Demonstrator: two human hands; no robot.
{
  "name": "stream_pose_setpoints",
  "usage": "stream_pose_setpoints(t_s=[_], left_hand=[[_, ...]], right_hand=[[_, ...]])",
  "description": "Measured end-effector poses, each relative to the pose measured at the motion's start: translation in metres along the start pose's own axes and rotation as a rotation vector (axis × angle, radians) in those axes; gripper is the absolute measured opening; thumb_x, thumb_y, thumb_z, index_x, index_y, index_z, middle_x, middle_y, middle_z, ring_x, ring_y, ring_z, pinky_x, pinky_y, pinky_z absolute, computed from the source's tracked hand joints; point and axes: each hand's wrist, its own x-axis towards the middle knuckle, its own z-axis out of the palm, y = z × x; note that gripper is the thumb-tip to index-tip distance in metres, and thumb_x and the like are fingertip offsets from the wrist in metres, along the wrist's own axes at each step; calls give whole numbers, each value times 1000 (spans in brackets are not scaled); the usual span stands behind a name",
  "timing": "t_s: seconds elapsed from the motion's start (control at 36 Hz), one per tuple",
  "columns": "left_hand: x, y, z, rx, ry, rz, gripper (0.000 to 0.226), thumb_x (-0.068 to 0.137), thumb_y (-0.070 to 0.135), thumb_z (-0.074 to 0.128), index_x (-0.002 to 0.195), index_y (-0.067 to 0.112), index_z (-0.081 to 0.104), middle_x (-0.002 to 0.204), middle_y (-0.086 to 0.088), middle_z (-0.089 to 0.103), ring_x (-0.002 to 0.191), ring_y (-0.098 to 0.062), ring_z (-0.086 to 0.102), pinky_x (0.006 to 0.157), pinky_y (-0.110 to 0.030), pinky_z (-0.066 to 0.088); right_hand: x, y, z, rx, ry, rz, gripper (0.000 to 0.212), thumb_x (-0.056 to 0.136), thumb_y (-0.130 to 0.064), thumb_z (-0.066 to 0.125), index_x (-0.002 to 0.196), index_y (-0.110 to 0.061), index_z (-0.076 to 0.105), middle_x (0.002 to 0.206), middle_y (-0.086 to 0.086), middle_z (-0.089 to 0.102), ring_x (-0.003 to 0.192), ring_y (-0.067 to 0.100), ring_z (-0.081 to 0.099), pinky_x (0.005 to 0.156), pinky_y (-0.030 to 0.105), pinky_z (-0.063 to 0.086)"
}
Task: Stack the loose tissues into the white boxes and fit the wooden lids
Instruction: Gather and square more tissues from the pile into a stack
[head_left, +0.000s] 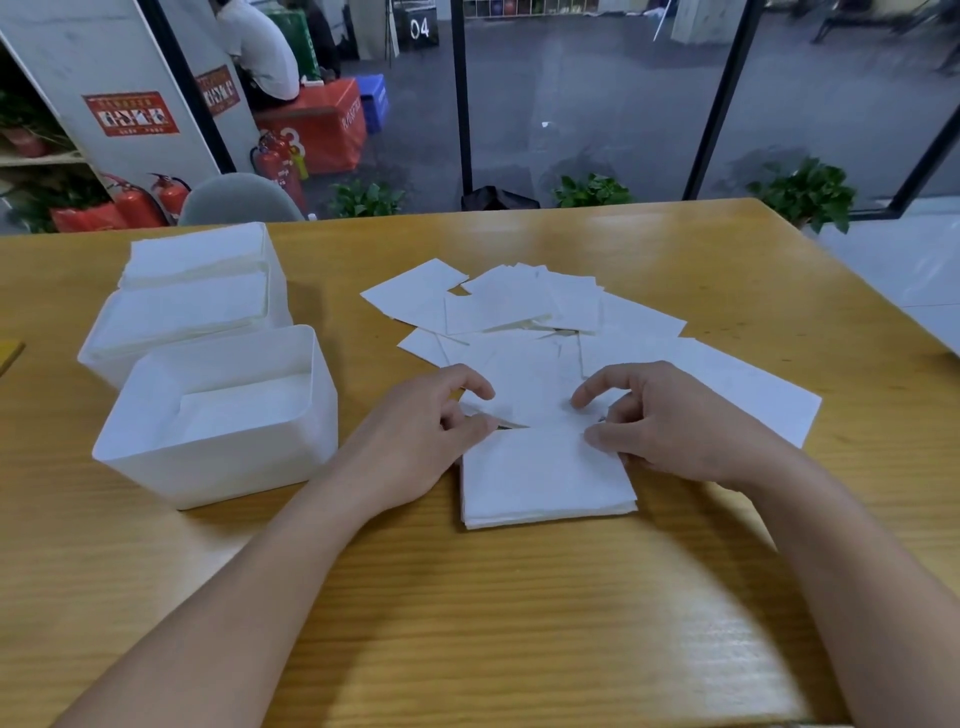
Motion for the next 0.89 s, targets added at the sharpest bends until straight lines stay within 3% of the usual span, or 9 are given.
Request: stream_pose_setpoints(t_s=[0.11,0.25,0.36,0.5,0.61,0.69,0.83,0.89], left_hand=[[0,1,1,83,23,46,8,106,48,68,114,48,65,67,12,63,60,-5,53,65,-29,43],[-2,-1,-3,108,-21,60,9,104,46,71,112,48,69,69,9,61,63,-4,54,65,-27,41],[1,-3,-5,85,-9,73,12,104,42,72,115,47,70,69,11,60,62,-5,52,64,-21,40],[0,-4,-8,52,-27,99,17,103,42,74,118,49,70,71,10,62,61,-6,53,65,-15,44],[-1,-5,-11,76,-38,103,19,105,38,72,120,49,71,70,10,61,62,-6,53,65,-15,44],[-2,-4,-12,109,-46,103,17,104,39,71,118,48,71,72,9,63,64,-8,56,64,-17,44],[-2,1,-10,181,120,162,14,95,56,74,106,47,74,77,9,57,70,-15,56,66,-31,46],[-2,7,-5,122,101,196,15,93,56,77,106,48,75,86,10,61,77,-18,57,68,-30,48]], right_hand=[[2,2,1,-70,8,-25,23,92,-25,76,108,-41,72,68,0,75,51,8,51,48,13,37],[3,6,1,-115,-1,-44,21,91,-31,76,108,-40,71,65,-4,71,58,9,58,55,18,42],[7,9,4,-164,177,-95,9,93,-43,79,99,-38,74,65,-6,66,55,5,54,58,26,41],[7,6,10,-153,260,-162,14,92,-51,82,90,-38,76,71,-11,67,58,4,54,55,16,41],[8,3,13,-205,343,-196,10,93,-51,81,98,-43,77,94,-16,69,77,8,58,66,12,43],[12,6,20,-293,373,-190,22,95,-51,78,114,-40,75,108,-19,64,94,4,60,75,7,41],[20,11,30,-362,351,-87,46,90,-58,81,125,-31,72,110,-18,56,97,-5,57,77,10,38],[21,11,31,-354,355,-85,45,87,-58,83,122,-32,72,108,-17,57,98,-4,56,78,12,39]])
